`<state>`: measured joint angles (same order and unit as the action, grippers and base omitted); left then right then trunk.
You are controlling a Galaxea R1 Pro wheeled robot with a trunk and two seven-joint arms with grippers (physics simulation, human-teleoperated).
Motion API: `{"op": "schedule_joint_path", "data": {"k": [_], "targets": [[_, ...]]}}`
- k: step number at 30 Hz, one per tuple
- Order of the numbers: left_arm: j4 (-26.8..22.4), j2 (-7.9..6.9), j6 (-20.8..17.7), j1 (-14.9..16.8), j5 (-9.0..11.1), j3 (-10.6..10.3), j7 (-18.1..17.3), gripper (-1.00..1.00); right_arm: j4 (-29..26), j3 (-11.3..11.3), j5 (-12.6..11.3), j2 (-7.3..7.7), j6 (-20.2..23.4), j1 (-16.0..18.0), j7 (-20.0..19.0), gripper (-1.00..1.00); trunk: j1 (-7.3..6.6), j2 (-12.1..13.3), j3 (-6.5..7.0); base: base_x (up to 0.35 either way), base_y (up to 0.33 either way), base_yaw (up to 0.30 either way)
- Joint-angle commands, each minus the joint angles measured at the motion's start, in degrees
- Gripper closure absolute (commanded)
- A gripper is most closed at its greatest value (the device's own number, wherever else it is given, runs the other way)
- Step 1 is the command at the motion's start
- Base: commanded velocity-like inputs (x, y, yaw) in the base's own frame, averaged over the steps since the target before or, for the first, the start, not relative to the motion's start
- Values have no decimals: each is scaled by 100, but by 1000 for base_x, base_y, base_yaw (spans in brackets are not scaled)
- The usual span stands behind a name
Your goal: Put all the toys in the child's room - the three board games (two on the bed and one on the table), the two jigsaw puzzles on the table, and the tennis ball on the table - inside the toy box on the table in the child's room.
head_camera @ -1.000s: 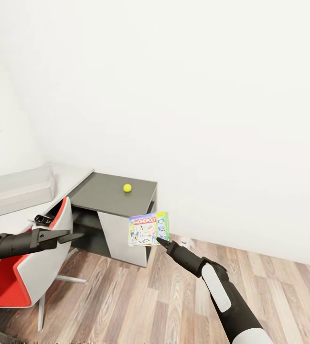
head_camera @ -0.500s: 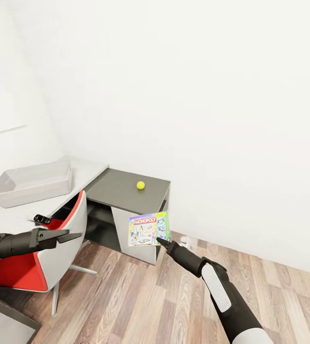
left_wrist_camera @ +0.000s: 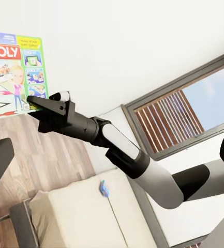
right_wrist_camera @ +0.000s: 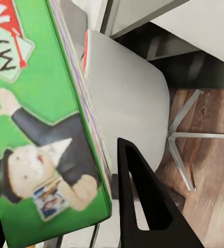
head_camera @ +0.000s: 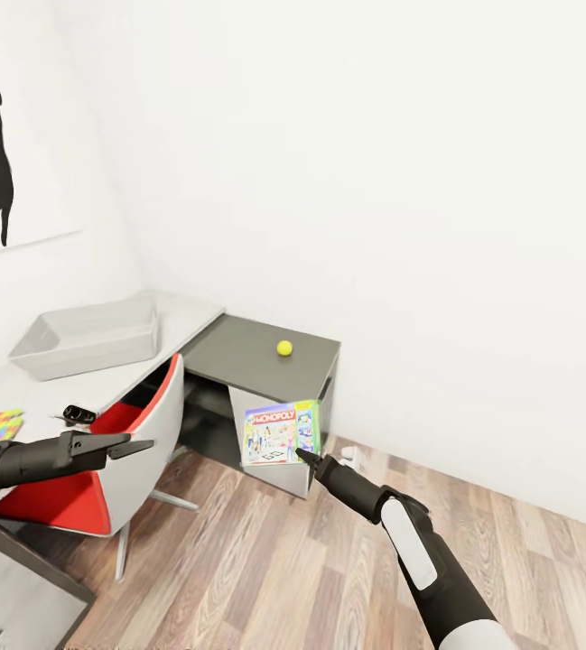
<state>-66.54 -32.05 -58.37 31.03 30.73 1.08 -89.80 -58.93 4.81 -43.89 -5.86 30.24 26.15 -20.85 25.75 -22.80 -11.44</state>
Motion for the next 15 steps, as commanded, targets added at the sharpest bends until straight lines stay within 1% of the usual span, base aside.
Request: {"op": "schedule_joint_path", "data": {"k": [1, 8, 15], "targets": [[-1, -3, -61, 5, 3, -3, -20, -100, -4, -7, -32, -2, 35, 4, 2, 100, 3, -12, -12, 14, 193, 212], [0, -3, -61, 6, 3, -8, -20, -100, -4, -6, -32, -2, 35, 4, 2, 100, 3, -12, -12, 83, 195, 272], [0, 4, -54, 5, 3, -11, -20, -100, -7, -6, -25, -2, 39, 4, 2, 100, 3, -12, -12, 114, 37, 279]]}}
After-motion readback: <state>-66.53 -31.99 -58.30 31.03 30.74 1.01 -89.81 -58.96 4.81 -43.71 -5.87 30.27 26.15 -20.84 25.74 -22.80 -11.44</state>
